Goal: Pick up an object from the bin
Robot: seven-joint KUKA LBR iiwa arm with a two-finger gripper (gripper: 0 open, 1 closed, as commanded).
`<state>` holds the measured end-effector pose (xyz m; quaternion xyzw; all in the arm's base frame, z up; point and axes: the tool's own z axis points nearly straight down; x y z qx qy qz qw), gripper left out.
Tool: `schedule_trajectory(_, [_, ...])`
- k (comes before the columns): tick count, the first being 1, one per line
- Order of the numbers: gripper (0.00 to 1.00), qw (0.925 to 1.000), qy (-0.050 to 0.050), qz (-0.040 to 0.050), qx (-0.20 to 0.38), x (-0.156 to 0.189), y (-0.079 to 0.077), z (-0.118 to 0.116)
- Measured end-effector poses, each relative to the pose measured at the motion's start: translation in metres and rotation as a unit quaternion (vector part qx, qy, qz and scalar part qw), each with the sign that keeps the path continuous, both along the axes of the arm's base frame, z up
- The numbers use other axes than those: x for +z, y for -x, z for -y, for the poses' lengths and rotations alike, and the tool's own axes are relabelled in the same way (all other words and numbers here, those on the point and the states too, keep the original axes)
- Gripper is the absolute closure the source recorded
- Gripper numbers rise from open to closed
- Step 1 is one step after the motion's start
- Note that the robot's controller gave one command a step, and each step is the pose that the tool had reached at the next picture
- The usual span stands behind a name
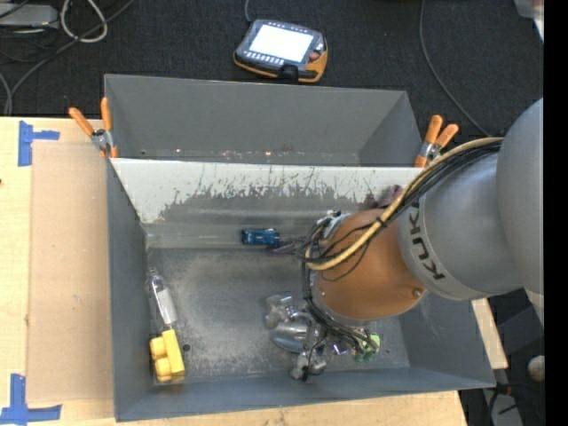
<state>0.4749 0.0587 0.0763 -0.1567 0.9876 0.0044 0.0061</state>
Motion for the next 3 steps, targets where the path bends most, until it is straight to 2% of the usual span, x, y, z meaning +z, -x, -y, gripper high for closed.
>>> schedule_trajectory(1, [0.0, 0.9992, -0.003, 0.0005, 0.039, 0.047, -0.101, -0.003])
schedule_trajectory(2, [1.0, 0.9994, 0.0, -0.0101, -0.034, -0.007, -0.035, 0.07])
schedule_trajectory(3, [1.0, 0.9993, 0.0, -0.01, -0.035, -0.007, -0.035, 0.07])
